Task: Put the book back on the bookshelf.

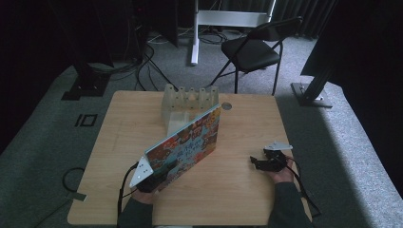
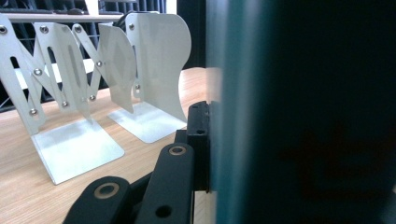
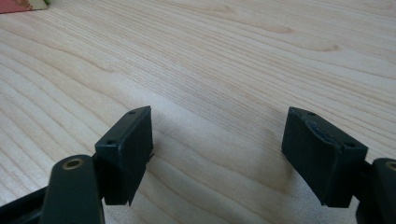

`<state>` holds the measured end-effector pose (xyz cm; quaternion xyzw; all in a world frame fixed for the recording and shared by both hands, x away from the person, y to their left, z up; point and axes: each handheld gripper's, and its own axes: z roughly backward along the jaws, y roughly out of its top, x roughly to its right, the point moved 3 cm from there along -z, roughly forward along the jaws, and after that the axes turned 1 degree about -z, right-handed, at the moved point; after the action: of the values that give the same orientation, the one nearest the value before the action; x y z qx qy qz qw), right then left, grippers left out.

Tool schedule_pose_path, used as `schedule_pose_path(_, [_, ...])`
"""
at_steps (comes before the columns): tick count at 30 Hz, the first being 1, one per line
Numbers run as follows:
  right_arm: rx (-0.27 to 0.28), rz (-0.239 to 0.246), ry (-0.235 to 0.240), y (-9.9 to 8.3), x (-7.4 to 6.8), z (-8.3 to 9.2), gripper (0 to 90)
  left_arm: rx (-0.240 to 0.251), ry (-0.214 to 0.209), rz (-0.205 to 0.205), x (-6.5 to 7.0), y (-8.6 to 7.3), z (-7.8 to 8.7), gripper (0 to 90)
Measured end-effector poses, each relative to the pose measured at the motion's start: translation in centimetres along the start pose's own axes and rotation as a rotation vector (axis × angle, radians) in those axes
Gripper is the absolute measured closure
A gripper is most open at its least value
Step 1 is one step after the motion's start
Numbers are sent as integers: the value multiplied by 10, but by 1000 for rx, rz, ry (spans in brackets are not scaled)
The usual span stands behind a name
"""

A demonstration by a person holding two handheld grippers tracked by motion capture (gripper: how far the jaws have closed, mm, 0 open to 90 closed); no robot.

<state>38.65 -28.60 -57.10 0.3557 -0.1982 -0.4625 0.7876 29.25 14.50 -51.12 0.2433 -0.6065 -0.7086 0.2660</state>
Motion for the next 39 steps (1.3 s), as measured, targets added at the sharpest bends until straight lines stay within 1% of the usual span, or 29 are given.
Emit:
schedule_pose_path(22, [0, 2, 2, 0, 0, 0, 243, -16, 37, -6, -8, 3, 7, 804])
schedule_pose_path(31, [0, 3, 3, 0, 0, 0, 244, -17, 48, 5, -11, 4, 9, 805])
schedule_pose_path(39, [0, 3, 4, 0, 0, 0, 244, -23, 54, 7, -13, 4, 11, 805])
